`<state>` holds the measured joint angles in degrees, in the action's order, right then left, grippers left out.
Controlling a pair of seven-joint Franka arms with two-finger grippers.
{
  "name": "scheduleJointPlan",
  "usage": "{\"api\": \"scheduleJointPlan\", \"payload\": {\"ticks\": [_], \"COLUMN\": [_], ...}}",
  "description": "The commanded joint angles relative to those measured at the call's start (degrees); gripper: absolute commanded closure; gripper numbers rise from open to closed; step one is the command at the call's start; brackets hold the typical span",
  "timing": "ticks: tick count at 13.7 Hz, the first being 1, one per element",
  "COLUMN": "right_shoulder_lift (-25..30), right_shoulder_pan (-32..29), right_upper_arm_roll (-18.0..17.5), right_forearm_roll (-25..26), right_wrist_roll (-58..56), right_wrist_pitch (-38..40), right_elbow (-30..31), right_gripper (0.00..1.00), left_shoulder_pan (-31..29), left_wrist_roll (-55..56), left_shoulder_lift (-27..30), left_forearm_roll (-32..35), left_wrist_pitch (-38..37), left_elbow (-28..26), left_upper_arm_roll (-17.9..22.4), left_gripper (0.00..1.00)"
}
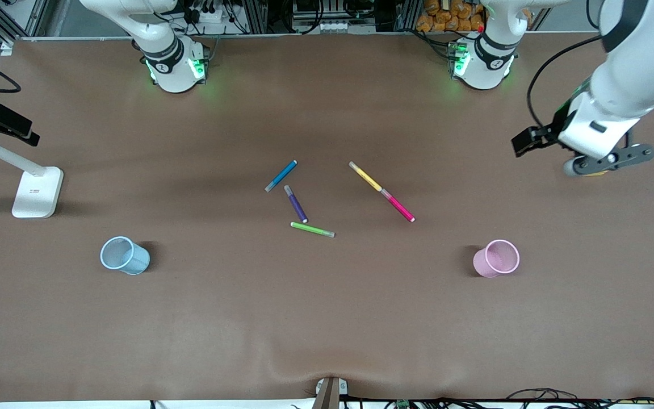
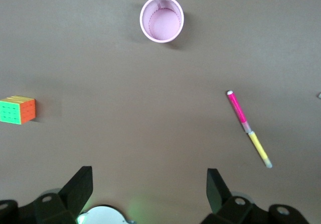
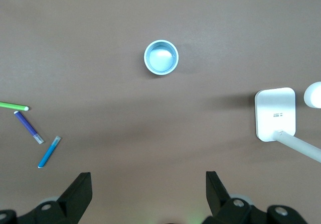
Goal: Place pink and blue markers in matching cups
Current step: 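Move the left gripper over the pink-and-yellow marker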
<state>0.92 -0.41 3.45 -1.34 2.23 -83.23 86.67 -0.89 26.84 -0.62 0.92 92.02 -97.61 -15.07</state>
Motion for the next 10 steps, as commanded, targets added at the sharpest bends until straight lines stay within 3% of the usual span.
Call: {"api": "scheduleJointPlan", "payload": {"ticks": [1,4,10], "right_shoulder_lift": [-0.5,-0.5,-0.5], "right_shoulder_pan": [-1.1,-1.1,-1.2], "right_upper_arm_roll": [-0.4,-0.4,-0.4], "right_forearm_roll": [-1.1,-1.1,-1.1], "right_wrist_roll": [-0.7,-0.7,-0.7], "right_wrist_pitch": [0.8,0.7,0.7], "right_elbow": [-1.1,-1.1,-1.0], "right_gripper": [0.00,0.00,0.00], "left_shoulder_pan": [0.0,0.7,8.8], "left_wrist_roll": [4.1,13.8,31.5], "left_shoulder_lift": [-1.6,-6.0,-13.8], "left_forearm_roll": [-0.1,0.3,4.9], "left_wrist_pitch": [2.8,6.8,16.2], "left_elbow": [-1.3,-2.2,-4.7], "left_upper_arm_roll": [-2.2,-5.9,-6.1], "left_gripper": [0.00,0.00,0.00]}}
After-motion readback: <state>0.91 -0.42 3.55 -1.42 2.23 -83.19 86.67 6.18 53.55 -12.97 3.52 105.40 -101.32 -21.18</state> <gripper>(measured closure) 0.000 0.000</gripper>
